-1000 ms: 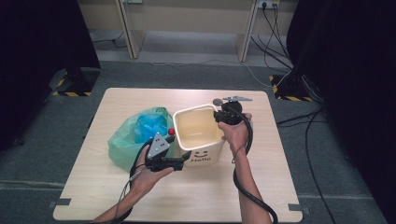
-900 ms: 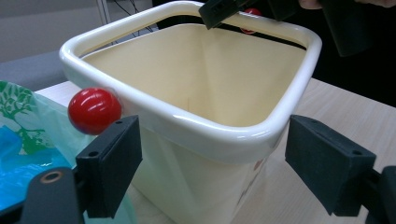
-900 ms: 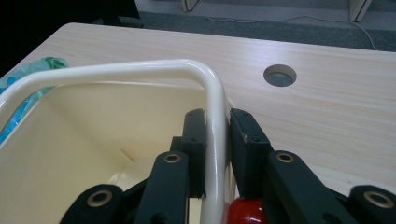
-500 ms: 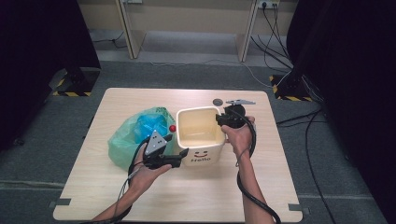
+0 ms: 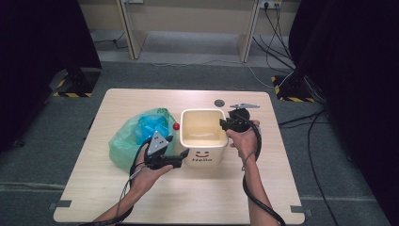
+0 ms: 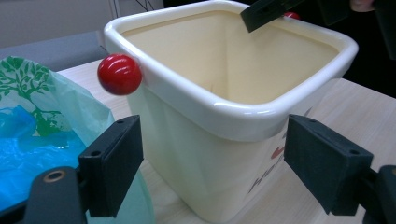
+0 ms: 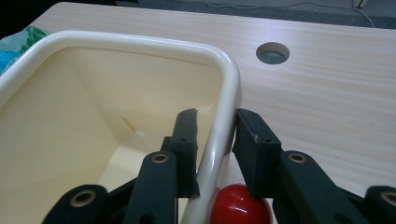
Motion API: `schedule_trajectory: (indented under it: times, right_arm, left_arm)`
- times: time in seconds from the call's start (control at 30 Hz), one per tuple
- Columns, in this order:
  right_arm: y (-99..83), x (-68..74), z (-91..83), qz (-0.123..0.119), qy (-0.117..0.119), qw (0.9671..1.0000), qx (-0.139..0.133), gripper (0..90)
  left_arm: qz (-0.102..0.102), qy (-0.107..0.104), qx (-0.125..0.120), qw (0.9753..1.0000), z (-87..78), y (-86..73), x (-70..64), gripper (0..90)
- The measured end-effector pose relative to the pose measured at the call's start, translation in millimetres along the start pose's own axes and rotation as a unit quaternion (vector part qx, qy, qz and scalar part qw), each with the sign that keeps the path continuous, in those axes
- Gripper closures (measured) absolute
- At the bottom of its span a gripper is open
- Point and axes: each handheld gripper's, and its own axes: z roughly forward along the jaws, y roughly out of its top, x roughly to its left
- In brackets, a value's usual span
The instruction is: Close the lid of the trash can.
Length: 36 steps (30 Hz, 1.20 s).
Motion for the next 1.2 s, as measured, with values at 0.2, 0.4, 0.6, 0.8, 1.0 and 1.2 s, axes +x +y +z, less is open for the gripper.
schedule_trajectory:
  times: [0.2,0.4,0.6,0.8,1.0,1.2]
  right_arm:
    - [-2.1,-6.9,-3.2,0.022,0.003,0.9997,-0.012,62.7]
    - [0.7,-10.5,-10.6,0.042,0.006,0.9985,-0.034,50.7]
    - [1.4,-16.1,-22.3,0.051,0.01,0.9975,-0.049,42.6]
    - [-4.0,-22.4,-27.2,0.055,0.014,0.9968,-0.056,37.0]
    - [-13.1,-27.3,-32.5,0.062,0.023,0.996,-0.06,33.4]
    - [-28.7,-30.5,-40.9,0.07,0.033,0.9948,-0.067,31.1]
  left_arm:
    - [0.007,-0.021,-0.003,0.9998,-0.9,0.3,-5.2,19.4]
    - [0.01,-0.032,0.001,0.9994,-4.3,-0.4,-9.4,18.7]
    - [0.009,-0.043,0.012,0.999,-10.4,-6.5,-7.6,18.2]
    - [0.01,-0.049,0.029,0.9983,-10.3,-16.3,-5.5,18.1]
    - [0.005,-0.061,0.039,0.9973,-13.9,-23.6,-3.8,18.1]
    - [-0.002,-0.068,0.052,0.9963,-19.3,-32.8,-2.8,18.1]
